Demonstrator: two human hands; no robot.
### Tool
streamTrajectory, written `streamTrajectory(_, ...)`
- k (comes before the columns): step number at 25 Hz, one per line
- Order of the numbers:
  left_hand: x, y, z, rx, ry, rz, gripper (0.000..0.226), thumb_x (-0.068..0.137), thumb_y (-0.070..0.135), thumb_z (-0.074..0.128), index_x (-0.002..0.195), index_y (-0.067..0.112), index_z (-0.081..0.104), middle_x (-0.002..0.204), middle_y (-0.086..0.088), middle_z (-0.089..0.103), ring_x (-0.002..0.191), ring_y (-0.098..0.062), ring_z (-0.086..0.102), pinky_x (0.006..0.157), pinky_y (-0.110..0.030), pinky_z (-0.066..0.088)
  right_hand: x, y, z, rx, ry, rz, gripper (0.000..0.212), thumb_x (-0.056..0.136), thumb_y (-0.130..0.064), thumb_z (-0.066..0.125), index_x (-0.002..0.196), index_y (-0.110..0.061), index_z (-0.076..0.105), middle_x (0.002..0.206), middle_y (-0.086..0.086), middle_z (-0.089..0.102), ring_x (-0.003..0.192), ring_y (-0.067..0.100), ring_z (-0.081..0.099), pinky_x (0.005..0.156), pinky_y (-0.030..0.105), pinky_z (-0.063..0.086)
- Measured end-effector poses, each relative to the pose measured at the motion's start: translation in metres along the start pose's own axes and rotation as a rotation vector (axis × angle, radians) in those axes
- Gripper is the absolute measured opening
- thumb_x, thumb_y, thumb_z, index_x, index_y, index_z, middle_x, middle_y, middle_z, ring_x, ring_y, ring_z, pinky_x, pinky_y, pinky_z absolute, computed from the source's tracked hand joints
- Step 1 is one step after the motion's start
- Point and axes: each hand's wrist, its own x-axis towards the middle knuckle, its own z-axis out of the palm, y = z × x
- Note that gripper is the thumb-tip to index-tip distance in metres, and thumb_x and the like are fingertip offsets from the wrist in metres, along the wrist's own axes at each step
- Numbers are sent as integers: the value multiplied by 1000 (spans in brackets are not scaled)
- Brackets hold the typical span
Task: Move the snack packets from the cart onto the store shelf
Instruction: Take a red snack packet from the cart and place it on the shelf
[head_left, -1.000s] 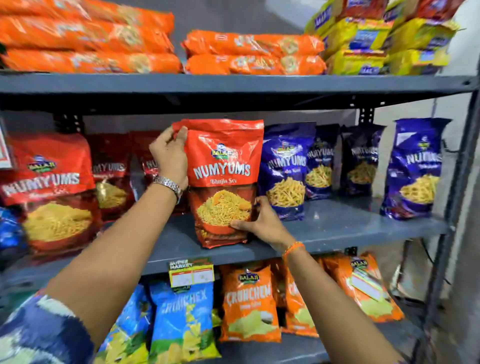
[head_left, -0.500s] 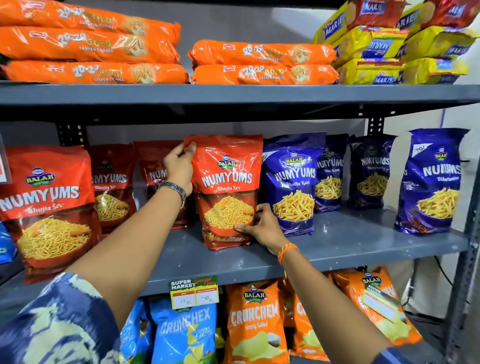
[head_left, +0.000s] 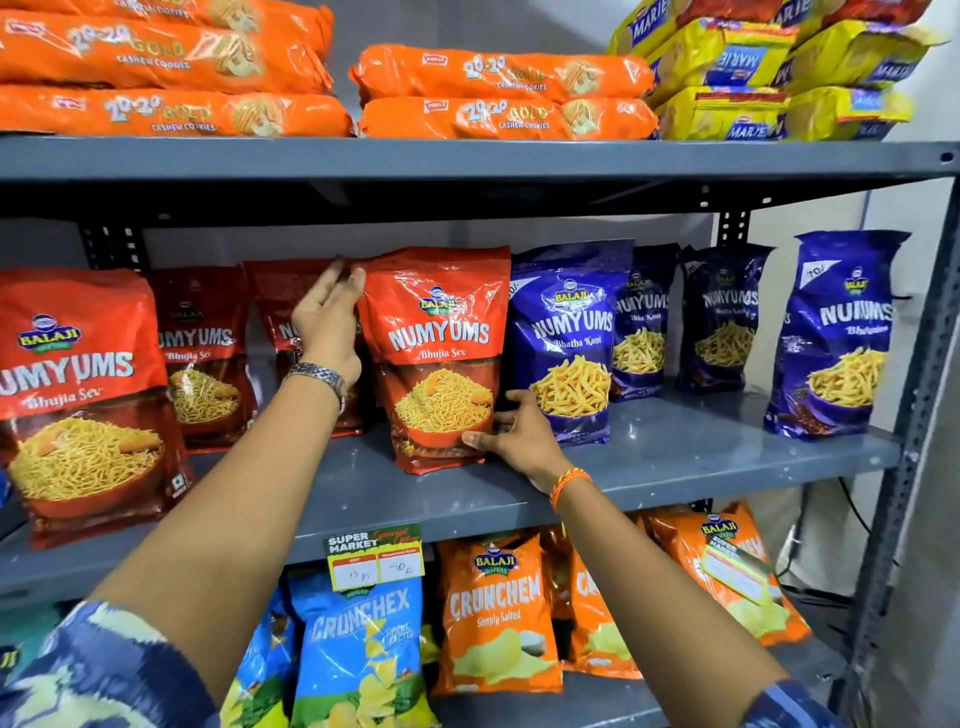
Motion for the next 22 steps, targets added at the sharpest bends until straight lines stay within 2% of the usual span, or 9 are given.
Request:
streamTrajectory(3, -29, -2, -14, -60, 37, 11, 45, 90, 8, 70, 134, 10, 60, 125, -5, 68, 116, -12, 65, 110, -30, 45, -22, 3, -10, -106, 43, -21, 102, 64, -25, 93, 144, -13, 32, 133, 17, 59, 122, 28, 60, 105, 46, 51)
streamTrajectory(6, -67, -11, -17, -124, -30, 13, 46, 89, 9, 71, 133, 6, 59, 126, -5, 68, 121, -16, 64, 105, -27, 49, -50, 1, -23, -194, 138, -100, 96, 65, -27, 92, 143, -14, 37, 128, 12, 63, 118, 24, 60, 104, 41, 51)
streamTrajectory(12, -149, -61, 25, -188, -248, -168, 41, 95, 4, 61, 135, 2, 55, 119, -5, 70, 122, -21, 62, 104, -25, 49, -119, 16, -69, -52, 311, -173, 72, 73, -8, 86, 134, -14, 48, 120, 3, 62, 112, 10, 61, 98, 19, 52)
streamTrajectory(16, -212, -115, 59, -162, -436, -301, 41, 97, -3, 55, 138, -2, 51, 131, -15, 62, 121, -21, 61, 103, -25, 49, -171, 56, -128, 15, 523, -97, 61, 73, 6, 80, 121, -17, 49, 111, 9, 65, 103, 19, 65, 94, 29, 56)
streamTrajectory(19, -270, -170, 80, -102, -539, -375, 40, 92, -8, 59, 130, 3, 58, 126, -20, 64, 117, -23, 61, 98, -23, 52, -215, 104, -178, 15, 665, 36, 60, 73, 13, 76, 117, -16, 48, 107, 14, 65, 103, 27, 64, 93, 38, 54)
streamTrajectory(22, -331, -238, 85, -41, -578, -533, 37, 90, -9, 61, 123, 7, 63, 125, -20, 66, 115, -23, 62, 99, -28, 51, -262, 166, -217, 5, 767, 202, 58, 74, 18, 71, 116, -14, 49, 104, 16, 64, 94, 25, 64, 85, 41, 54)
